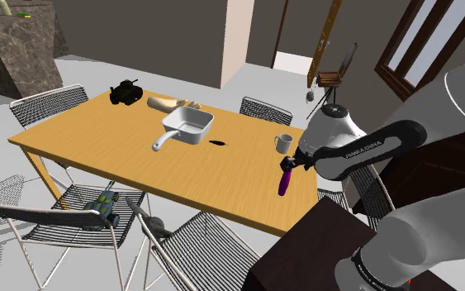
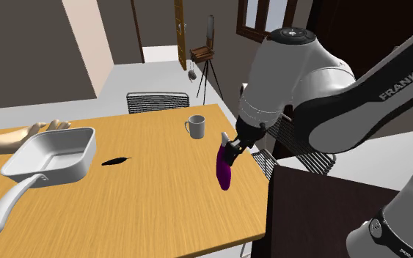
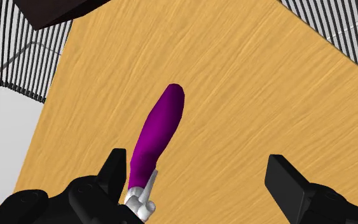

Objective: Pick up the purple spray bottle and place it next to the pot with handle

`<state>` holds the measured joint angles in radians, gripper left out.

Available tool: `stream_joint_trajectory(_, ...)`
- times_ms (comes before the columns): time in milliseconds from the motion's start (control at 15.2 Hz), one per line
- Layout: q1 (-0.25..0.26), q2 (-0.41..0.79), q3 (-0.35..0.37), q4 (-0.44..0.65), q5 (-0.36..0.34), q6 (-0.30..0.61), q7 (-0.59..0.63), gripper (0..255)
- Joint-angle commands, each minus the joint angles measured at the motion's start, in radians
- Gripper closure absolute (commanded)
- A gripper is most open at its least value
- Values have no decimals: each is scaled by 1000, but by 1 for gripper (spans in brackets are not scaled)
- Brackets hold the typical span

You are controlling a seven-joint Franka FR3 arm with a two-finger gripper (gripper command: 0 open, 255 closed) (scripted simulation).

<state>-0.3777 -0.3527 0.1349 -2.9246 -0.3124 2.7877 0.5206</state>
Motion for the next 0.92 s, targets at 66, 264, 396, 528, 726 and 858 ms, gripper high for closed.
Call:
stream_joint_trajectory(66, -188, 160, 116, 21, -204, 159, 190, 0)
stream_joint_trajectory(264, -482, 351, 282, 129, -776, 218, 674, 0)
stream_joint_trajectory(396, -482, 478, 239, 223, -1118, 194, 986, 0)
stream_joint_trajectory(528, -449, 548, 193, 275, -1269, 179, 1135, 0)
stream_joint_trajectory(726, -446, 614, 185, 320, -1371, 163, 1224, 0)
stream_joint_trajectory(858, -446, 656, 181, 349, -1430, 152, 1275, 0)
